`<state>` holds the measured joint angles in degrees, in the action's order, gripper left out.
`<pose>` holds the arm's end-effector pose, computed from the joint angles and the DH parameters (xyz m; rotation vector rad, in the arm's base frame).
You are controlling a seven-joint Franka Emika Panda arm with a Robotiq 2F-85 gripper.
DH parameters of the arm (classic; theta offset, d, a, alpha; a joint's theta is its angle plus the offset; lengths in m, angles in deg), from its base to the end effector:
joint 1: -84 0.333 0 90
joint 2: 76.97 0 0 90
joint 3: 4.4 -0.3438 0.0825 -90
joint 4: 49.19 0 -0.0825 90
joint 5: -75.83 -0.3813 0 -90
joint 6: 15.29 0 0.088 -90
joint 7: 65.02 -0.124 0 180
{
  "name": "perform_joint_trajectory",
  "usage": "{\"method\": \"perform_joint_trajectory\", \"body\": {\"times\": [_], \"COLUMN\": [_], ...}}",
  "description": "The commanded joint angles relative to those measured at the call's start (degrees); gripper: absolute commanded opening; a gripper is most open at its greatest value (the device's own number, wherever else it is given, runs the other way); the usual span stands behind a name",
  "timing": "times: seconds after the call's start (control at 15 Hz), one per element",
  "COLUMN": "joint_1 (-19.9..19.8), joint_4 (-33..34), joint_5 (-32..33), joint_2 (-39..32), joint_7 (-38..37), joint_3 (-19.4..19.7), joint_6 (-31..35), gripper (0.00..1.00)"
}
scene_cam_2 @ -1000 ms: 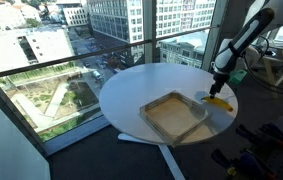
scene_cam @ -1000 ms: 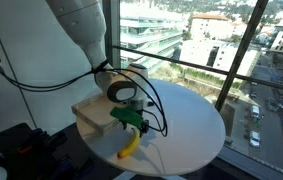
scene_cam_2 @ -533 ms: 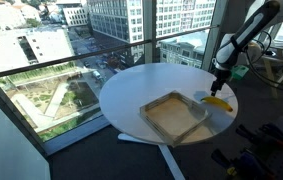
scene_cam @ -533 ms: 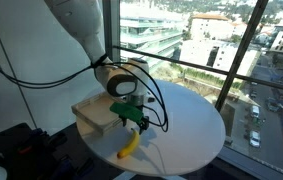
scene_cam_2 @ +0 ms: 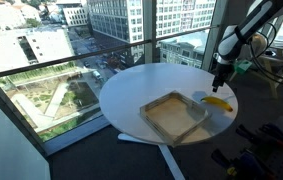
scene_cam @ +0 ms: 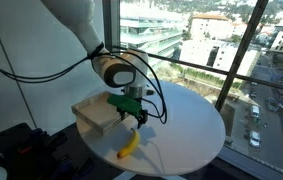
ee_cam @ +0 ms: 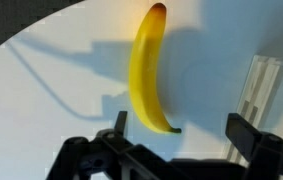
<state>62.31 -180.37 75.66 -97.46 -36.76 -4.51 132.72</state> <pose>0.4939 -0.1953 0.2003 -3.1064 -0.1771 0.0887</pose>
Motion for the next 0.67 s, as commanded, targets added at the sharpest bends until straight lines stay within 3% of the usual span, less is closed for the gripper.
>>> {"method": "perform_joint_trajectory", "body": {"times": [0.0,0.6], "joint_1": [1.77,6.06], "joint_4": [-2.30,-5.04], "joint_5": [-1.12,-0.75], "joint_2": [4.81,12.02], "joint_7": [0.17,-1.56], "joint_3": [1.41,4.10], "joint_6": [-2.79,-8.56], "gripper": [1.00,1.00]}}
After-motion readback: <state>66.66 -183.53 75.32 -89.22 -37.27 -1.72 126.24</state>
